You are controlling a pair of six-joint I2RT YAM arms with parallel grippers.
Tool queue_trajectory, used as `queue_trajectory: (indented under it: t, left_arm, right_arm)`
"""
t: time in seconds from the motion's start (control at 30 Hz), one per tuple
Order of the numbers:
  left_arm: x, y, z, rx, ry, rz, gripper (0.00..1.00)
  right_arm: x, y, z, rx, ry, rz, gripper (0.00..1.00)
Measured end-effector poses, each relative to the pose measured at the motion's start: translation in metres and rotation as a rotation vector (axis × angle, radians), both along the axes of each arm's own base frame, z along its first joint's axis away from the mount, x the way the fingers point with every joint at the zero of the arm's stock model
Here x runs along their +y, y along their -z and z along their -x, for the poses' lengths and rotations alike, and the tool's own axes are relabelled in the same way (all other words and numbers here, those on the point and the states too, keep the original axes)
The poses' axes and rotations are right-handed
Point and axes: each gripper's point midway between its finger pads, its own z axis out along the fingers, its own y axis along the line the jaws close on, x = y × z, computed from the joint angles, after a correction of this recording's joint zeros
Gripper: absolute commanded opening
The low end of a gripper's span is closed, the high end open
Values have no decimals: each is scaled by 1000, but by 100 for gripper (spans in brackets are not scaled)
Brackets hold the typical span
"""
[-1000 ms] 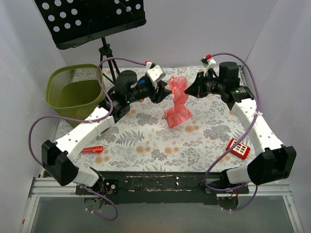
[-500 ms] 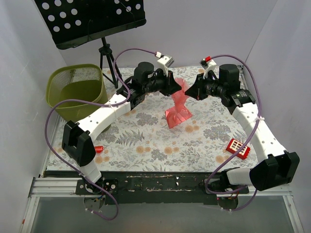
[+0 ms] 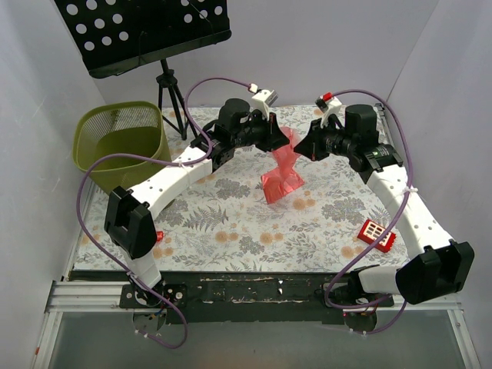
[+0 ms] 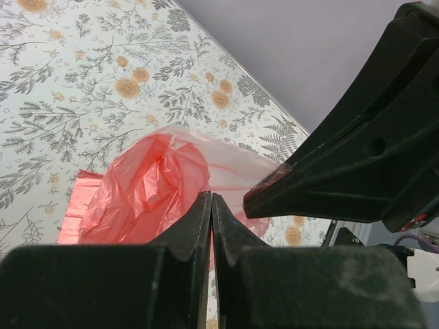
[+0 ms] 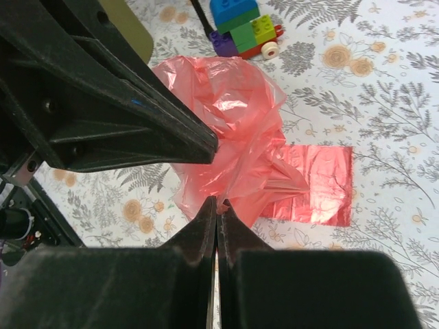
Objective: Put the trash bags into the trash bin
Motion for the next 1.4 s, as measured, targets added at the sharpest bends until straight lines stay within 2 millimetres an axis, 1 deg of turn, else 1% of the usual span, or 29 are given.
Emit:
queue_trajectory:
  t: [0.17, 0.33, 0.43, 0.53, 0.57, 0.6, 0.63, 0.73, 0.83, 0.9, 0.97, 1.03, 1.13, 1.17, 1.2, 1.3, 1.4]
  left_arm:
    - [10, 4, -11, -44, -26, -40, 0]
    - [27, 12, -23, -107, -64, -105, 0]
    - [41, 16, -26, -154, -90, -150, 0]
    - [49, 8, -22, -210, -89, -169, 0]
    - [49, 3, -20, -228, -78, -164, 8]
    - [47, -3, -17, -244, -58, -150, 16]
    - [45, -10, -12, -254, -33, -129, 21]
    - [32, -29, 5, -229, 56, -35, 22]
    - [16, -44, 16, -166, 117, 43, 22]
    - [6, -46, 22, -131, 147, 72, 21]
    - [-3, -42, 26, -84, 162, 85, 19]
    - [-12, -35, 25, -37, 166, 89, 17]
    - [-23, -21, 18, 20, 162, 84, 13]
    - [-25, -15, 16, 40, 160, 81, 14]
    - [-27, -8, 14, 58, 157, 76, 15]
    - [-29, 10, 9, 115, 140, 57, 25]
    - [-29, 18, 1, 143, 97, 44, 27]
  right_arm:
    - [-9, 0, -6, -24, 57, 35, 1]
    - [-18, 0, -12, -37, 110, 60, 1]
    - [-23, 2, -15, -34, 137, 73, 1]
    - [-26, 4, -16, -30, 152, 83, 1]
    - [-26, 4, -16, -30, 154, 85, 1]
    - [-27, 4, -16, -30, 156, 86, 1]
    - [-27, 4, -16, -31, 157, 86, 1]
    - [-27, 4, -16, -31, 158, 87, 1]
    - [-27, 4, -17, -32, 160, 89, 1]
    - [-27, 4, -17, -33, 160, 90, 1]
    - [-27, 4, -17, -33, 159, 90, 1]
    - [-27, 4, -17, -33, 158, 90, 1]
    - [-27, 4, -16, -33, 155, 88, 1]
    - [-27, 4, -16, -33, 155, 88, 1]
    - [-27, 4, -16, -33, 155, 88, 1]
    - [-27, 3, -16, -36, 154, 88, 1]
    - [-27, 2, -15, -41, 151, 87, 1]
